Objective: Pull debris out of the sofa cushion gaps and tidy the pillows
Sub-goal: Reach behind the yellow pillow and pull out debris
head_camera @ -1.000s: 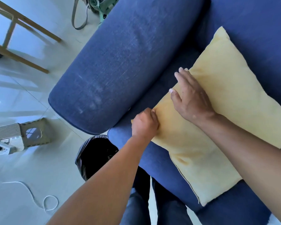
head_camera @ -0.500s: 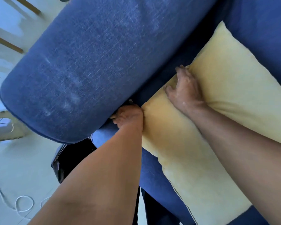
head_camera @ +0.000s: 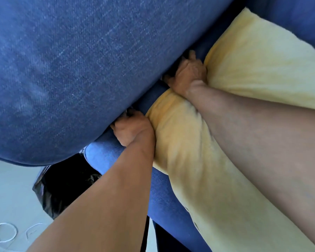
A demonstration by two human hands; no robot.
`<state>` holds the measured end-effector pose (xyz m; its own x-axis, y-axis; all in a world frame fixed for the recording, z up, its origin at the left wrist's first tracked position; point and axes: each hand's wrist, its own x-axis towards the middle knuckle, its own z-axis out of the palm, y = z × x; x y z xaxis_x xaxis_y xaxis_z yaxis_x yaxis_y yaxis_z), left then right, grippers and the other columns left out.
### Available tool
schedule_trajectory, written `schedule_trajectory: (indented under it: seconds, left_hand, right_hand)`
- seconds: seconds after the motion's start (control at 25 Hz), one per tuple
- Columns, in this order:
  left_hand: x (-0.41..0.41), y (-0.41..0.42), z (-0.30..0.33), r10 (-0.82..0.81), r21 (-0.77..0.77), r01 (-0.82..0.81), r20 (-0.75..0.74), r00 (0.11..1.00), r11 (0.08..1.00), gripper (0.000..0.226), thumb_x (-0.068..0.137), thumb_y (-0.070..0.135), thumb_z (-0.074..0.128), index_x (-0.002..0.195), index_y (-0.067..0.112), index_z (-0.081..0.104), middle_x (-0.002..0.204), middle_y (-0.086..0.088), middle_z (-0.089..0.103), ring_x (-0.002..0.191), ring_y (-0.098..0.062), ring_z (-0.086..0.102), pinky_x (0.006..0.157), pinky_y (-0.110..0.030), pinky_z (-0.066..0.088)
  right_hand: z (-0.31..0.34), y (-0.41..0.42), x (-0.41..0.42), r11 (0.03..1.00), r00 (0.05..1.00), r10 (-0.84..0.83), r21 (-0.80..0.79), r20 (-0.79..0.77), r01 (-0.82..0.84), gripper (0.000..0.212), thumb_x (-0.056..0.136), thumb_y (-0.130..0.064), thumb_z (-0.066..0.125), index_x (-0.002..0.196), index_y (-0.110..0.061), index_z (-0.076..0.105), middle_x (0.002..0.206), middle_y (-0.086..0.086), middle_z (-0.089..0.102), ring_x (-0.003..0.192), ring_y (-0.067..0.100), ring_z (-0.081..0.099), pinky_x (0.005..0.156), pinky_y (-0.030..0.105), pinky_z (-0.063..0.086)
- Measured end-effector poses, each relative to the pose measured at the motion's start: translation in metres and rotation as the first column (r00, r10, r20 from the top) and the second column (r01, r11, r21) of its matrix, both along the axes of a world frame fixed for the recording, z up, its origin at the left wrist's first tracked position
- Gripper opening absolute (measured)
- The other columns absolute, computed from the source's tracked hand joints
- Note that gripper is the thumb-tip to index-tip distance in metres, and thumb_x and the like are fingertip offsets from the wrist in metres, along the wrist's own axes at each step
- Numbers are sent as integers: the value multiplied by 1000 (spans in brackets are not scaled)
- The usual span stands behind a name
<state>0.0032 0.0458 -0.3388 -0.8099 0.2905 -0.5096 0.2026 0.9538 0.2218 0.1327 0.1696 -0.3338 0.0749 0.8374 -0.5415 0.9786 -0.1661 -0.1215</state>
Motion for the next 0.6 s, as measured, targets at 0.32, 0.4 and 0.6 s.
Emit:
schedule_trajectory:
  seconds: [0.32,0.4,0.6]
  left_hand:
    - [11,-10,0,27,176,-30,16,1000,984,29,97,54,51,115,44,71,137,3,53,125,-21,50,92,-34,42]
    - [10,-11,-1,6,162,-12,39,999,987,30,97,55,49,115,45,71,140,3,50,125,-20,49,97,-32,42]
    - [-15,-20,29,-143,238,83,247,959,968,29,95,53,54,112,40,74,123,11,69,114,-16,63,90,-21,40]
  right_hand:
    - [-14,13,0,991,993,-94,90,-65,100,51,85,-39,70,131,-21,61,146,5,50,131,31,53,110,39,41]
    - [-8,10,0,996,992,-83,36,-95,87,44,84,-41,70,126,-26,66,139,-1,61,133,27,54,111,38,41]
    - [49,-29,-5,994,883,-105,-45,-458,95,17,85,-32,78,97,-21,82,102,-8,78,102,8,68,94,25,51]
